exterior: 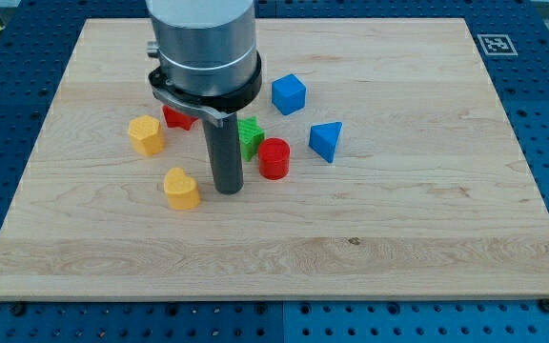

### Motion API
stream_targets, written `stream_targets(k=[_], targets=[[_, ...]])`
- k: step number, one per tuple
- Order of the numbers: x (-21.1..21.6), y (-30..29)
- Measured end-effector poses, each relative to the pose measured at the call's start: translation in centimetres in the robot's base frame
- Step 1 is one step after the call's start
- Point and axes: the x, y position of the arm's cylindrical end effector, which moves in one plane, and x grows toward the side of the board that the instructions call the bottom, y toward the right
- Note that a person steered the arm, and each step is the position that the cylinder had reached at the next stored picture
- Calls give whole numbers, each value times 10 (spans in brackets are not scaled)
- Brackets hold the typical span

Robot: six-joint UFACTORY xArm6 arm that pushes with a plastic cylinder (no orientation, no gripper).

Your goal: Place the yellow blocks at the bottom left corner of the board

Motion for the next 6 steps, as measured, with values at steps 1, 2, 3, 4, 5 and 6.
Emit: stream_targets(k=[1,2,3,4,5,6], targets=[[0,-12],[0,-56],[0,-76],[0,-83],[0,-106],[4,-111]])
